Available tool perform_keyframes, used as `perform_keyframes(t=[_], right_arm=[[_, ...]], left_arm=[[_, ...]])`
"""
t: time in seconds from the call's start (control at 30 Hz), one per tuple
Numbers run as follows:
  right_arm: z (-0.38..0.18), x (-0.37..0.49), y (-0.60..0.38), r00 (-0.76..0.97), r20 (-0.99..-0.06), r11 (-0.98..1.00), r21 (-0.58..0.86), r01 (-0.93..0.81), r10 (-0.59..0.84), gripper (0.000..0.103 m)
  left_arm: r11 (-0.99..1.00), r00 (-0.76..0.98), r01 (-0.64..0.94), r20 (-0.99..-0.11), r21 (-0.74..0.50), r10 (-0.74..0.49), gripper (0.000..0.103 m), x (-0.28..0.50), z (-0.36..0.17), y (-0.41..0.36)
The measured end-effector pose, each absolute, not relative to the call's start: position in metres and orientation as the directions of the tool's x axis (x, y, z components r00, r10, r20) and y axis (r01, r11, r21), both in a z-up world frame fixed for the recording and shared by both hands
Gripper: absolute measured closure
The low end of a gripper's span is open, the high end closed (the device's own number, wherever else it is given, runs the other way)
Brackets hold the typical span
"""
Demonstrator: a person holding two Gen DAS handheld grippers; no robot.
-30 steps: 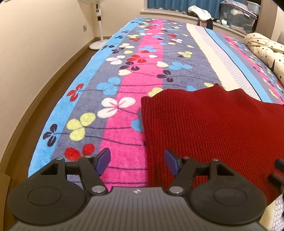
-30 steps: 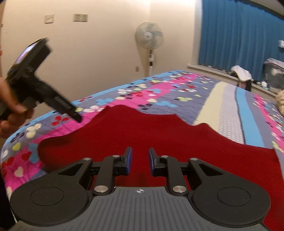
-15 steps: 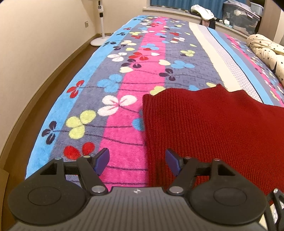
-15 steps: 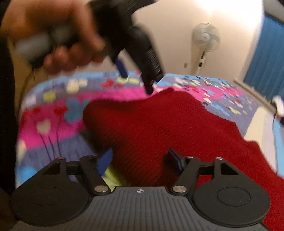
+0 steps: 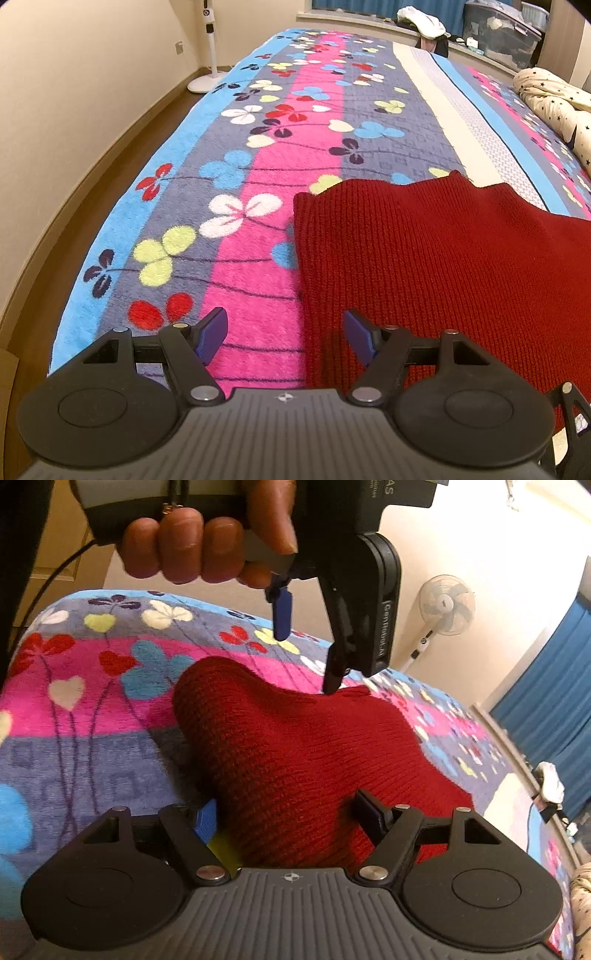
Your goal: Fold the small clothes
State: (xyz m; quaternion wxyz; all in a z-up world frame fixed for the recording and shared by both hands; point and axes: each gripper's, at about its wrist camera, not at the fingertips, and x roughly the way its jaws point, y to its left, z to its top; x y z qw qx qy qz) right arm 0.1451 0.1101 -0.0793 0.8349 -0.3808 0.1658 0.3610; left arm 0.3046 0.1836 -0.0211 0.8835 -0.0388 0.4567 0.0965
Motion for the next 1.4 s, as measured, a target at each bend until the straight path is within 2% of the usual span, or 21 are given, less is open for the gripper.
perform_keyframes(t=[0.27, 0.53, 0.67, 0.73, 0.77, 0.8, 0.9, 0.93, 1.13, 1.3, 1.4], right_arm=[[-0.079, 0.142, 0.114, 0.667, -0.561, 0.423, -0.516, -0.745, 0.489, 0.035], [-0.08, 0.144, 0.113, 0.669, -0.559, 0.44, -0.503, -0.744, 0.49, 0.032], [-0.081, 0.141, 0.114, 0.678, -0.544, 0.433, -0.522, -0.735, 0.494, 0.033], [-0.081, 0.138, 0.114, 0.688, -0.528, 0.422, -0.545, -0.724, 0.498, 0.035], [-0.081, 0.136, 0.114, 0.691, -0.521, 0.415, -0.556, -0.72, 0.501, 0.037], [-0.081, 0.134, 0.113, 0.689, -0.516, 0.407, -0.56, -0.721, 0.509, 0.045], [-0.072, 0.133, 0.11, 0.678, -0.497, 0.423, -0.536, -0.731, 0.541, 0.077], [-0.064, 0.134, 0.107, 0.682, -0.48, 0.45, -0.517, -0.728, 0.552, 0.082], [-0.023, 0.142, 0.087, 0.706, -0.397, 0.58, -0.404, -0.708, 0.586, 0.086], [-0.016, 0.142, 0.077, 0.705, -0.374, 0.595, -0.378, -0.71, 0.603, 0.086], [-0.019, 0.141, 0.074, 0.698, -0.367, 0.591, -0.372, -0.716, 0.615, 0.086]], left_arm=[[0.972, 0.549, -0.232, -0.821, 0.028, 0.155, 0.028, 0.307, -0.024, 0.187], [0.971, 0.553, -0.241, -0.82, 0.007, 0.144, 0.028, 0.305, -0.022, 0.191], [0.966, 0.546, -0.253, -0.832, -0.052, 0.098, 0.028, 0.307, -0.023, 0.196], [0.957, 0.536, -0.266, -0.843, -0.112, 0.05, 0.024, 0.309, -0.026, 0.201], [0.95, 0.527, -0.272, -0.85, -0.15, 0.017, 0.024, 0.312, -0.029, 0.204], [0.942, 0.516, -0.278, -0.857, -0.186, -0.018, 0.024, 0.315, -0.032, 0.207], [0.917, 0.48, -0.288, -0.87, -0.278, -0.113, 0.024, 0.323, -0.042, 0.213], [0.901, 0.47, -0.287, -0.867, -0.324, -0.162, 0.023, 0.325, -0.045, 0.215], [0.741, 0.463, -0.272, -0.758, -0.614, -0.459, 0.024, 0.337, -0.055, 0.23], [0.687, 0.47, -0.231, -0.697, -0.689, -0.541, 0.024, 0.351, -0.058, 0.228], [0.702, 0.428, -0.262, -0.732, -0.662, -0.531, 0.027, 0.361, -0.07, 0.22]])
